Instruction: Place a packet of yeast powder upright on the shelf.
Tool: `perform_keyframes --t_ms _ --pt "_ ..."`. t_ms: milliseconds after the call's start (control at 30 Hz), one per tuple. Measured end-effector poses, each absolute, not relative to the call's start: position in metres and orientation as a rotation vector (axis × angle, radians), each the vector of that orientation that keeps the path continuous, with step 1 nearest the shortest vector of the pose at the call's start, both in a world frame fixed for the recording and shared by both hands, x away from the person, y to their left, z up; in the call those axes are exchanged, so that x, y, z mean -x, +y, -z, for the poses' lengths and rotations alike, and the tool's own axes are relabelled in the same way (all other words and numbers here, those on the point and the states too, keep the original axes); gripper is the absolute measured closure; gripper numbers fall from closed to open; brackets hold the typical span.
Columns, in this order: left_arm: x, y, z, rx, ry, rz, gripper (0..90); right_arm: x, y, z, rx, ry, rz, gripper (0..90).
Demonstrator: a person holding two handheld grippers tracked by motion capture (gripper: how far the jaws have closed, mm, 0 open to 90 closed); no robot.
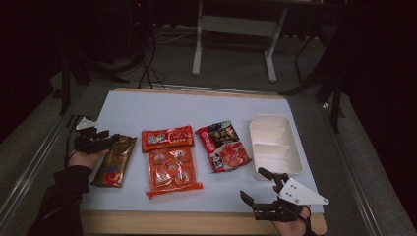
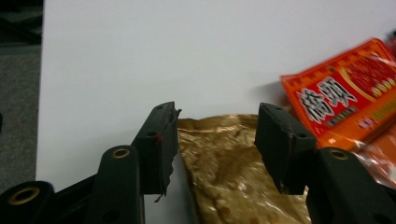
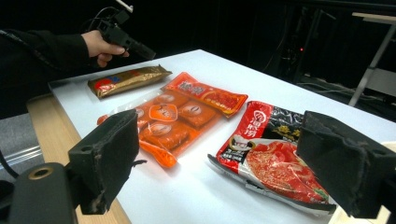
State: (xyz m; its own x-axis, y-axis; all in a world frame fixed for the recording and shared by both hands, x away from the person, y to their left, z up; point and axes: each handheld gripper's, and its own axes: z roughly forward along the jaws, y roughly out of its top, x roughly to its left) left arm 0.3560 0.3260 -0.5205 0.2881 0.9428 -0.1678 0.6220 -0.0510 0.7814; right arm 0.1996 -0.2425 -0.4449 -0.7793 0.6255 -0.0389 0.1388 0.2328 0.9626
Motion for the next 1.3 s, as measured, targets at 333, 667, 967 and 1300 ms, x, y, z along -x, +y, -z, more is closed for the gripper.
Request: perform_keyframes --t_ms 333,667,967,1300 --pt "-0.373 0.329 0.54 -1.789 1.536 -0.426 39.5 -0.2 -0.241 0.447 -0.702 2.103 -1.555 13.0" --pt "-0.375 0.316 0.545 -1.867 1.561 -0.425 42.1 -0.201 -0.24 0.446 -0.702 2.11 -1.554 13.2" --pt "-0.372 0.293 0.54 -2.041 1.51 -0.52 82.6 -0.201 -0.24 0.447 -0.701 2.119 -1.547 13.6" --pt "-0.365 0.297 0.531 -1.957 1.521 -0.536 90.0 -0.202 -0.241 0.447 -0.714 2.118 -1.552 13.7"
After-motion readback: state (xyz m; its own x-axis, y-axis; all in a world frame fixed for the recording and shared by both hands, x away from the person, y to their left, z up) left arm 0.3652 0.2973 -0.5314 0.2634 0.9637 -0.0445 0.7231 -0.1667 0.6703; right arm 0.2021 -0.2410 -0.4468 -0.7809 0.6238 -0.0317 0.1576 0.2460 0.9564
